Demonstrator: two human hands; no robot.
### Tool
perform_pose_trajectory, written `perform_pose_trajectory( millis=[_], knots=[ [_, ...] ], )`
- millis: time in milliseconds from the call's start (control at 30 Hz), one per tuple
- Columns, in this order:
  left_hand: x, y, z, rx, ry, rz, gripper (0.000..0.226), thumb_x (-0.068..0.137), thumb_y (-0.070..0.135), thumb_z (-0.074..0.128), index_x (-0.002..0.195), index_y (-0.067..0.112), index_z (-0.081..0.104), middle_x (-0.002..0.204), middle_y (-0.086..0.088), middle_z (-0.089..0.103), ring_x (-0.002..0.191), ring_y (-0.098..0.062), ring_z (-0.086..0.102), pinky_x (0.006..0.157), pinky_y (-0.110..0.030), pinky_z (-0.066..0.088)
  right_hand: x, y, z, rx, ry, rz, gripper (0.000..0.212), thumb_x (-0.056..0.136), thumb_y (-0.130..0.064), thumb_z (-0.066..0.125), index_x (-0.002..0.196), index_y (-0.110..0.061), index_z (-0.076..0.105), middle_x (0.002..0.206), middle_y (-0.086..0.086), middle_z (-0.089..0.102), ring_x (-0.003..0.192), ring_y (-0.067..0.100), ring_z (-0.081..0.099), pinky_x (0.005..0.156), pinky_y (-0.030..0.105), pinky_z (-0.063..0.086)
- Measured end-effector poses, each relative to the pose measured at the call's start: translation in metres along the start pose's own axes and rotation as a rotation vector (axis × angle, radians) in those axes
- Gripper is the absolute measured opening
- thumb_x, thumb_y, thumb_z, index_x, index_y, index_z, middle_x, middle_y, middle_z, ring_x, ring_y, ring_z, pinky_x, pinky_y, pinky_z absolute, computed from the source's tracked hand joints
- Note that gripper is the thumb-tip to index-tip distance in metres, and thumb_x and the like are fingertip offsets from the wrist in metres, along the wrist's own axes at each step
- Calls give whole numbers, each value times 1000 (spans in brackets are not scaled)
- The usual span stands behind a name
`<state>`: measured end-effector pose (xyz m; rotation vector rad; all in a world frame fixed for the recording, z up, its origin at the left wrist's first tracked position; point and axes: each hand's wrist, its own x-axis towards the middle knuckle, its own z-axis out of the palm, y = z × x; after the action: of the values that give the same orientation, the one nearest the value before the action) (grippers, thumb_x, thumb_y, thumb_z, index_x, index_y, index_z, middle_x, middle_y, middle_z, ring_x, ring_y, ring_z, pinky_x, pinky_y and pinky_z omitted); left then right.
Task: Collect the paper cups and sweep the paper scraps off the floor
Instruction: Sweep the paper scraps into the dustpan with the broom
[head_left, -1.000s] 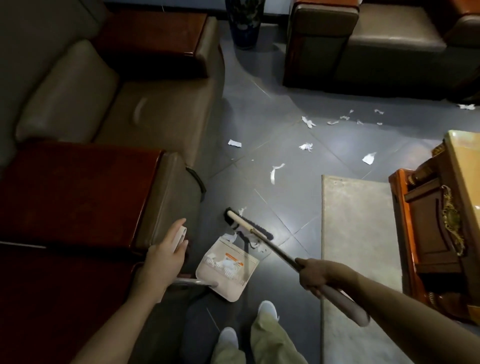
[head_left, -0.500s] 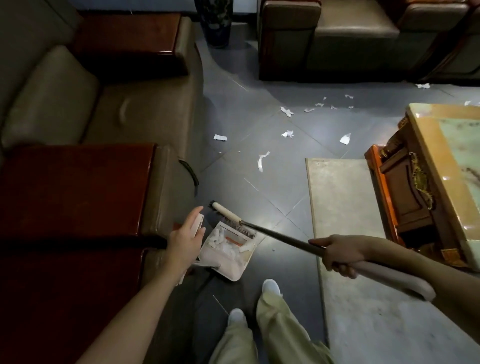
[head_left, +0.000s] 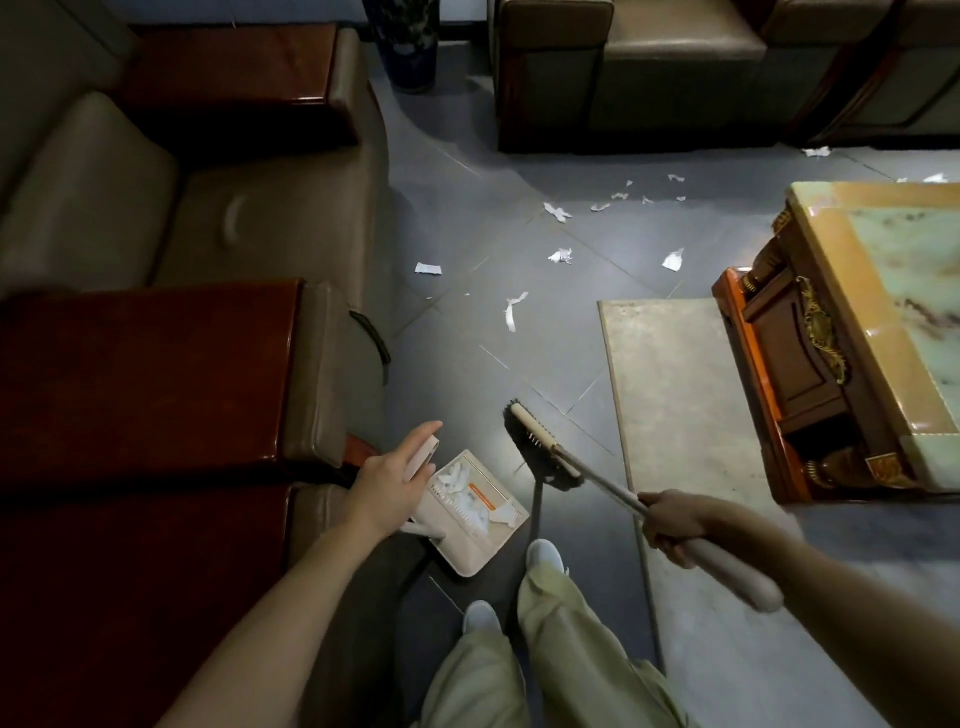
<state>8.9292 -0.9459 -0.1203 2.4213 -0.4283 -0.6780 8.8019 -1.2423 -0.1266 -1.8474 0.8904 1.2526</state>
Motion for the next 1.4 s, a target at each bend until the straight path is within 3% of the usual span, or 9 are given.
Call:
perform_pose_trajectory(
  millis=[167,300,367,467,700,867,1133,1300,1400],
  knots=[
    [13,1,6,-13,13,39,49,96,25,52,140,40,38,108,-13,63,96,-30,59,83,-39,50,-8,-9,53,69,-194,-60,55,85,7,40,139,0,35,48,1,47,38,10,44,38,19,40],
    [14,1,1,21,16,24,48,97,27,49,141,40,35,104,-13,60,93,-30,59,80,-42,50,-22,-25,31,127,-253,-40,58,87,8,40,144,3,27,42,-1,39,35,7,38,34,17,31],
    [19,3,-5,1,30,7,48,97,27,49,142,39,35,97,-8,58,83,-25,58,77,-41,51,-30,-32,9,121,-233,-33,59,87,7,41,145,-1,29,54,3,37,44,9,35,37,17,30],
    [37,6,-14,-14,82,-23,47,97,28,49,140,41,36,88,-9,58,72,-23,56,69,-41,51,-38,-49,-28,79,-175,-55,62,87,7,41,145,-11,27,53,5,36,42,11,34,34,17,30],
    [114,31,-34,-115,202,-38,46,95,21,53,137,36,43,98,-12,60,80,-27,56,71,-35,47,-9,-100,-135,128,-40,-76,60,87,9,42,143,-11,34,54,5,34,40,11,33,36,16,28],
    [204,58,-45,-141,213,-125,46,96,26,51,137,45,39,107,-8,53,87,-20,49,76,-33,44,39,-133,-245,252,2,-84,64,89,9,42,144,-22,33,54,4,33,37,8,33,36,16,28],
    [341,102,-82,-170,259,-253,46,96,30,49,135,52,35,113,-11,53,85,-22,55,81,-41,52,132,-219,-397,52,103,-127,52,85,9,40,135,-4,42,56,7,41,44,16,38,40,16,33],
    [397,120,-92,-166,257,-314,50,97,27,49,139,49,33,123,-13,49,83,-16,48,82,-40,51,195,-267,-429,-99,142,-127,33,79,4,41,108,1,56,56,11,51,43,20,48,43,22,41],
    [425,122,-103,-145,285,-331,50,97,27,50,140,45,33,121,-12,52,85,-19,52,81,-40,53,218,-289,-424,-73,92,-102,38,76,3,40,111,0,55,56,10,51,45,19,48,52,27,44]
  ],
)
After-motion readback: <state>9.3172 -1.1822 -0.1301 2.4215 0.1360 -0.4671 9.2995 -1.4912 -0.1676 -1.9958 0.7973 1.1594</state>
